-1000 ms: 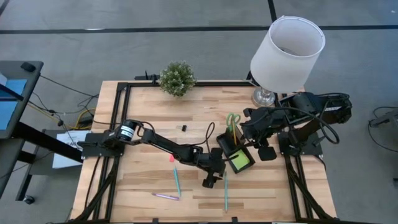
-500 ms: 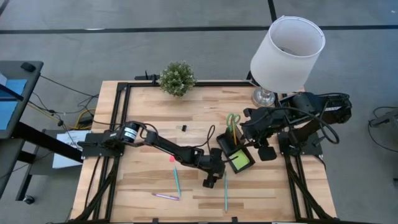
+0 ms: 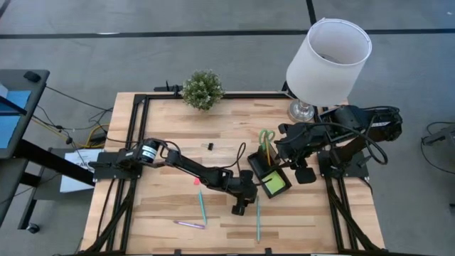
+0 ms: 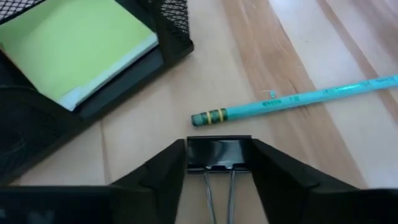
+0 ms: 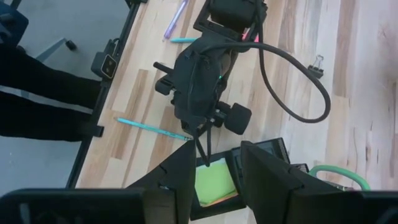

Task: Pick and place office supplies into organizer
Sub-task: Put the bottom black binder clip into the black desk organizer

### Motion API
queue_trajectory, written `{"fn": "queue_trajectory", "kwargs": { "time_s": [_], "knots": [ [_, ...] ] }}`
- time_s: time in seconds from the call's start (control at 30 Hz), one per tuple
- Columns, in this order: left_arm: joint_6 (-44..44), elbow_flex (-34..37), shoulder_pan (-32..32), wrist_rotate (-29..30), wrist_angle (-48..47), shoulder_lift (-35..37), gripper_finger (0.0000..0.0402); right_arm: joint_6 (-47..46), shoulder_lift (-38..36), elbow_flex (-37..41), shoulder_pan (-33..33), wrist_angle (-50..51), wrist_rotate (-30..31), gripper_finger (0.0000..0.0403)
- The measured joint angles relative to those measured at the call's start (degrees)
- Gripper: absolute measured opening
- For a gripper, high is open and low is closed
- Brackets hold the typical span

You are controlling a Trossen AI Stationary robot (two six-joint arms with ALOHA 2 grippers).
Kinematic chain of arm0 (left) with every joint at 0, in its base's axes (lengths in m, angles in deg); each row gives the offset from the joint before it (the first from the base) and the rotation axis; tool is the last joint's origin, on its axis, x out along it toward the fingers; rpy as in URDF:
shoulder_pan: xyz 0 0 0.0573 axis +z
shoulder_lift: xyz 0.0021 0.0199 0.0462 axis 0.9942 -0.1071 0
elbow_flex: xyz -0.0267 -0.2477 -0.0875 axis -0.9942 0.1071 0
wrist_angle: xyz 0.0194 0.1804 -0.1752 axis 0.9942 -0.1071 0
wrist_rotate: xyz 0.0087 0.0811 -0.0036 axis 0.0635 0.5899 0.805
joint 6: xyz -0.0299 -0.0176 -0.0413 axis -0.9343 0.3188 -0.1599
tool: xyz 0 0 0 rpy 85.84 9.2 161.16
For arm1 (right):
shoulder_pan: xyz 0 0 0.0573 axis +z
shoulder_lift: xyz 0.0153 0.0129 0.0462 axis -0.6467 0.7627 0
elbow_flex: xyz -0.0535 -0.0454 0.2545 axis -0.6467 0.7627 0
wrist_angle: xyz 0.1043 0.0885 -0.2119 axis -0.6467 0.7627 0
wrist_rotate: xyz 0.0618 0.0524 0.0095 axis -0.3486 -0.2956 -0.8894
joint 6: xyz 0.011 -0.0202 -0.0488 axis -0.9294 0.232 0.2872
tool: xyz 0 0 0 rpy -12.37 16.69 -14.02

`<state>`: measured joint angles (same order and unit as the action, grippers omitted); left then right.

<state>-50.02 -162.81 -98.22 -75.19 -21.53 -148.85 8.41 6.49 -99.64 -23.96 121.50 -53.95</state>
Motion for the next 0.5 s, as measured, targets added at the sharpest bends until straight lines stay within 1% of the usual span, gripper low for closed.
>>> {"fn": "queue_trajectory", "kwargs": {
  "time_s": [0.1, 0.2, 0.27, 0.4, 0.5],
  "knots": [
    [-3.38, 0.0, 0.0, -0.1, -0.06, 0.27, 0.0124, -0.01, 0.01, 0.0, 0.0, 0.02, 0.02, 0.0118],
    [-6.78, -0.77, 0.46, -0.37, -1.9, 1.23, 0.0118, -0.02, 0.02, 0.0, 0.02, 0.09, 0.02, 0.0118],
    [-7.17, -2.34, 0.88, 0.7, -4.12, 2.38, 0.0118, -0.04, 0.0, 0.0, 0.15, 0.16, -0.02, 0.0118],
    [-7.2, -6.15, 1.61, 8.93, -12.53, 4.84, 0.012, -0.55, 0.01, 0.0, 0.13, 0.81, -0.02, 0.0118],
    [-7.34, -8.65, 2.53, 15.88, -17.01, 5.9, 0.0136, -1.81, 0.01, 0.0, 0.13, 2.09, -0.04, 0.0118]
  ]
}}
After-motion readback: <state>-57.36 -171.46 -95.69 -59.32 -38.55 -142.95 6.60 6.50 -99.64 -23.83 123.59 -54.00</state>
